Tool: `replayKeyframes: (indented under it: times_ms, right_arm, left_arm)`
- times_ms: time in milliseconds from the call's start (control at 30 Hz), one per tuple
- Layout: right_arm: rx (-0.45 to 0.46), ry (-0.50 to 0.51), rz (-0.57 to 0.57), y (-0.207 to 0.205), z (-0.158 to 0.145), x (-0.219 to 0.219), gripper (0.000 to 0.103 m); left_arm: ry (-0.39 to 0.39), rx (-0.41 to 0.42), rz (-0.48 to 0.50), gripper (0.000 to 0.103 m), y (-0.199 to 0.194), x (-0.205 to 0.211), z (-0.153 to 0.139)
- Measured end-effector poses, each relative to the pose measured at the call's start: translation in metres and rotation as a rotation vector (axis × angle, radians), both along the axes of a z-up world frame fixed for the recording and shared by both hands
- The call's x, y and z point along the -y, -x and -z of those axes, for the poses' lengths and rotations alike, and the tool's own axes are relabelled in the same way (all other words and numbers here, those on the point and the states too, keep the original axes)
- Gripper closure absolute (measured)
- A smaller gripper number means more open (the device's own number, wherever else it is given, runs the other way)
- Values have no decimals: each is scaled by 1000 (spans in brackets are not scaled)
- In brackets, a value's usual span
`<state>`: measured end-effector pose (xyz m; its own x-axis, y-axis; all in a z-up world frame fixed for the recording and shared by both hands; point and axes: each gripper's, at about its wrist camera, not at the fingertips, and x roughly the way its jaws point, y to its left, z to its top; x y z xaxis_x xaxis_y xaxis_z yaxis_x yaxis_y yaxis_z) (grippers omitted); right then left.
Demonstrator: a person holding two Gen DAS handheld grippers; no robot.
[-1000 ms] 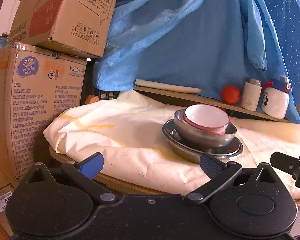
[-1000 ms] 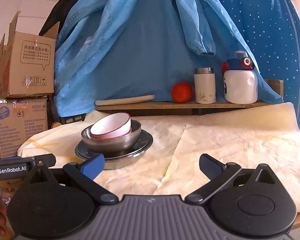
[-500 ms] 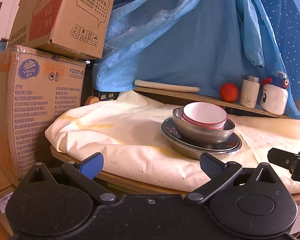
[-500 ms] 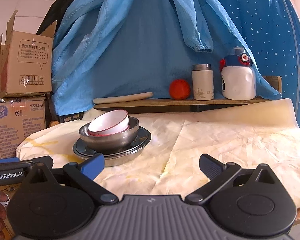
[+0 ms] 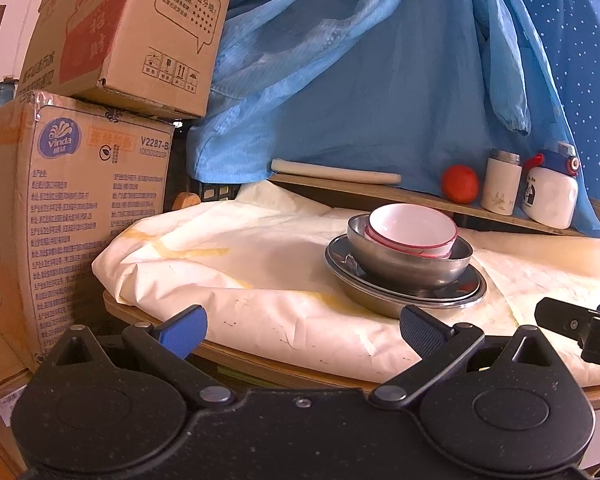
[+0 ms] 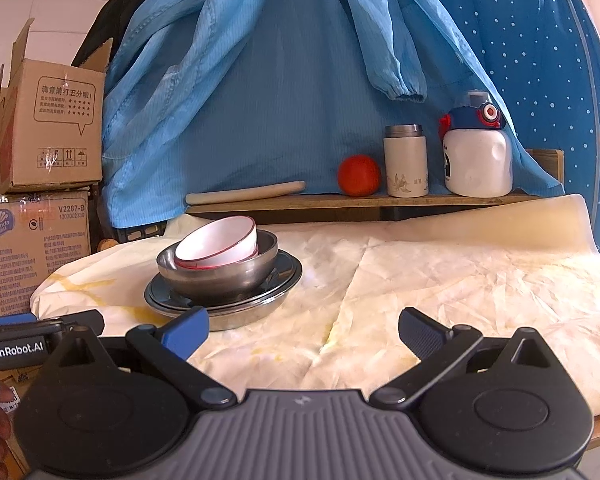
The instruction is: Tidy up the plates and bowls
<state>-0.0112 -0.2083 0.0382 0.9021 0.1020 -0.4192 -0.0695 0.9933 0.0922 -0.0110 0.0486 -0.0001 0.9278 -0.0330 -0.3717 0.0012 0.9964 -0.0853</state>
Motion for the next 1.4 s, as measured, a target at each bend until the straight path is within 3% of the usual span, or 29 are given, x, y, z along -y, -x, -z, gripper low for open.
replayKeyframes:
  times_ms: [1400]
  right_arm:
    - [-11, 8, -6, 0, 3, -1, 0]
  left_arm:
    - [10, -25, -20, 1, 0, -3, 1]
